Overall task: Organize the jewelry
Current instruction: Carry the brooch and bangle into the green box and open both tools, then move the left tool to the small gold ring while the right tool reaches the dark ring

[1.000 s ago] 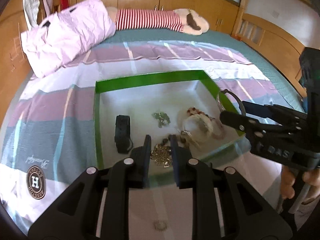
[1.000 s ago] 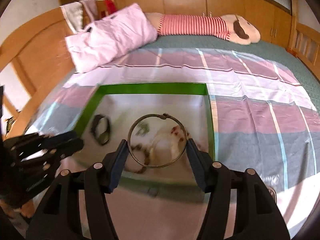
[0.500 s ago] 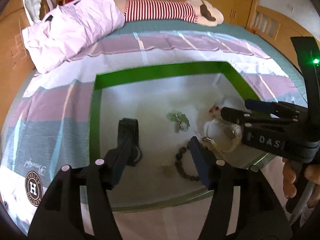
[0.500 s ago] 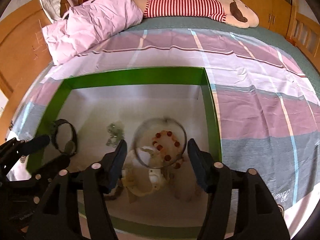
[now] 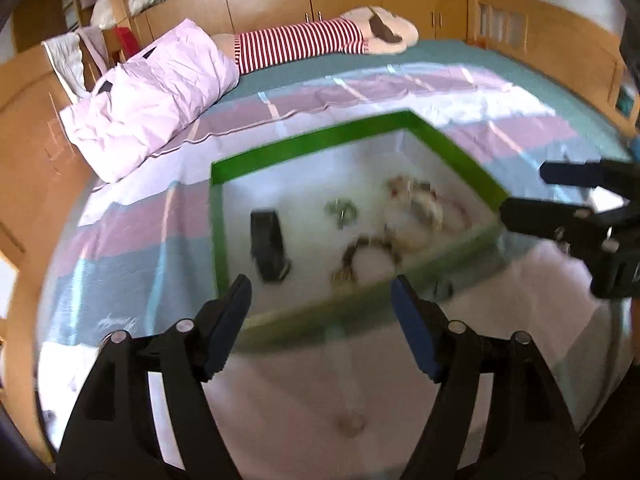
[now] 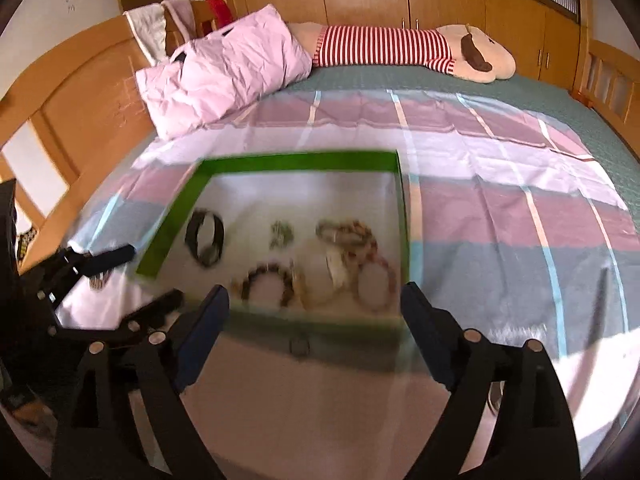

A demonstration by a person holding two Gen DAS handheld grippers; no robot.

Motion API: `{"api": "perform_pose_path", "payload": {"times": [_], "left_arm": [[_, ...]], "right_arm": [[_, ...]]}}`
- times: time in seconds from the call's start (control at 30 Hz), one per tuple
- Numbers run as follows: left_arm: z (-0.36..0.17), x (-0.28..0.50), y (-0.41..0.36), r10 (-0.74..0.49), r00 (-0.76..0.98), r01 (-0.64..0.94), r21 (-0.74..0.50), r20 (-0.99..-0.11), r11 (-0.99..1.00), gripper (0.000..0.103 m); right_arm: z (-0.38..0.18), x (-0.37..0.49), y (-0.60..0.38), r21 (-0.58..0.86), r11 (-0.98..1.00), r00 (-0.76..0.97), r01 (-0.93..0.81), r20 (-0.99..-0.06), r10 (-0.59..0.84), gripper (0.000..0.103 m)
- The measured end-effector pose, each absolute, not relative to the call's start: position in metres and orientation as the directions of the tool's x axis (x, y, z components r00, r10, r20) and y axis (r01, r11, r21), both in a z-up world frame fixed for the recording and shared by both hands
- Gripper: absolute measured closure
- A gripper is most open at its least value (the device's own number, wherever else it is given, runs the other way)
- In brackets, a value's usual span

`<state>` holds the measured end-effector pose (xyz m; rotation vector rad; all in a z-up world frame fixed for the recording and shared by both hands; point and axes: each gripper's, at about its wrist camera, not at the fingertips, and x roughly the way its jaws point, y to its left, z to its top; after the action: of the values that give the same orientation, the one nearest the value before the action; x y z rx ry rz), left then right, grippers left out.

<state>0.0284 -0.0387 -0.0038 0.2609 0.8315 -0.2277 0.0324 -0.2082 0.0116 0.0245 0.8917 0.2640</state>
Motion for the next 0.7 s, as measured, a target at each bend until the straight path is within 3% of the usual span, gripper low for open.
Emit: {"api": "perform_pose_path", "payload": {"times": [0.07,0.1,0.2,0.3,0.37,0.4,0.5,0.7], "left_arm": [[-0.004,0.013,-0.036,-0.109,0.647,0.31,0.129,-0.755,0.942,0.03],[-0.004,0.005,-0.033,-0.12,0.645,0.31,0.115,-0.755,0.944,0.03],[-0.006,-0.008,-0.027,-0.145,0.635,0.308,0.076,-0.759,0.948,0.03],[-0.013,-0.013,-0.023,-0.141,0.615,0.299,0.064,-0.776,0.952,0.03],[-0.017,-0.013,-0.023,-0.134,0.606,0.3,0.069,-0.784,0.952,0.039],[-0.019,-0.012,-0.022,-0.131,0.6,0.297,0.067,-0.789,0.953,0.048],[-0.024,-0.009,-0.018,-0.134,0.568,0.283,0.039,-0.812,0.958,0.062],[-0.042,-0.009,-0.008,-0.139,0.499,0.277,0.006,-0.855,0.961,0.063]], "right_arm": [[0.005,0.023,-0.208,0.119,0.97,0.582,-0.213,-0.782,0.224,0.02],[0.0,0.021,-0.207,0.118,0.969,0.573,-0.216,-0.788,0.224,0.032],[-0.015,0.021,-0.201,0.119,0.964,0.522,-0.236,-0.821,0.229,0.054],[-0.031,0.021,-0.191,0.099,0.959,0.478,-0.265,-0.851,0.219,0.07],[-0.038,0.021,-0.185,0.089,0.957,0.462,-0.275,-0.861,0.213,0.077],[-0.04,0.022,-0.183,0.088,0.957,0.457,-0.276,-0.864,0.211,0.077],[-0.047,0.025,-0.181,0.088,0.961,0.438,-0.264,-0.876,0.201,0.077],[-0.071,0.032,-0.178,0.065,0.964,0.389,-0.258,-0.906,0.165,0.071]]}}
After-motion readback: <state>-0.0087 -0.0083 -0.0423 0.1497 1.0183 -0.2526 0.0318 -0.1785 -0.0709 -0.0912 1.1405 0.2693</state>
